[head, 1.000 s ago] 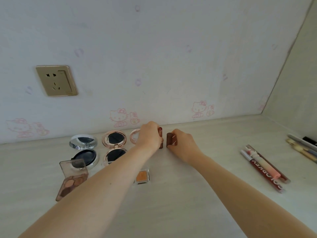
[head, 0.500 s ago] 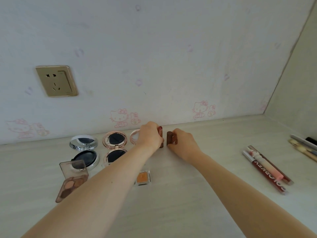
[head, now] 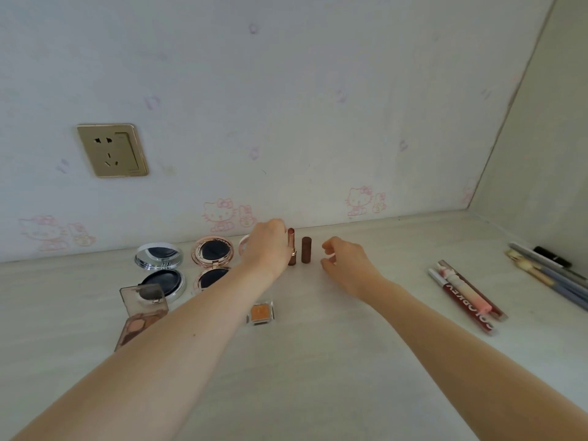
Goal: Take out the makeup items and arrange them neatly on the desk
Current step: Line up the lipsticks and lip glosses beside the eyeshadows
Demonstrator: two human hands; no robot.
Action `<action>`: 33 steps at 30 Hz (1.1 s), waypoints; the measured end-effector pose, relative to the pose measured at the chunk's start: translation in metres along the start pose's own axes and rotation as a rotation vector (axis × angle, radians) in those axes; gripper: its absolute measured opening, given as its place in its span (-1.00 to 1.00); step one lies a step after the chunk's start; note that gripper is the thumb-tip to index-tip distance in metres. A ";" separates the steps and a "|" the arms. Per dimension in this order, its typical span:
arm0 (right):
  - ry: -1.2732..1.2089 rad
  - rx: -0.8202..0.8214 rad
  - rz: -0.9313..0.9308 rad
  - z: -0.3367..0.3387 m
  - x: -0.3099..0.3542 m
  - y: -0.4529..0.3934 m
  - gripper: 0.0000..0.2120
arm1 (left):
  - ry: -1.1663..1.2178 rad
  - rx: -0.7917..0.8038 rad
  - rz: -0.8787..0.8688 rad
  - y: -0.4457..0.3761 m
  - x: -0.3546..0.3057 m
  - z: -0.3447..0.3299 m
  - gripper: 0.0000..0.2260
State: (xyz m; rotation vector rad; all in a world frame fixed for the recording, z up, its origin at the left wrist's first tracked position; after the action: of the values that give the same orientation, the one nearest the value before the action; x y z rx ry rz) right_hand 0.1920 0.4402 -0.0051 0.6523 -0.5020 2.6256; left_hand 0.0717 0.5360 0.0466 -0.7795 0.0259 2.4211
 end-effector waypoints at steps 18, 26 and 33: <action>0.471 -0.027 0.146 0.096 -0.031 0.121 -0.63 | -0.295 -0.054 -0.471 0.081 -0.096 -0.043 -0.76; 0.454 -0.079 -0.022 0.162 -0.105 0.165 -0.66 | -0.331 0.046 -0.702 0.106 -0.187 -0.115 -0.69; 0.521 -0.077 -0.151 0.210 -0.169 0.187 -0.61 | -0.293 0.133 -0.752 0.108 -0.256 -0.166 -0.72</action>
State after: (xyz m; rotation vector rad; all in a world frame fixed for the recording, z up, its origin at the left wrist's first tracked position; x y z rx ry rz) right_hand 0.3236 0.1426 0.0374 -0.0284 -0.3718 2.4811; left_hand 0.2680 0.2793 0.0301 -0.2840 -0.1863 1.7632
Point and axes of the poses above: each hand's wrist, its own y-axis away from the middle knuckle, its own z-axis out of the back of the hand, x = y × z, the point moved 10 cm from there along -y, towards the middle knuckle, and after that the axes turned 9 degrees about z, right-handed, at the moved point
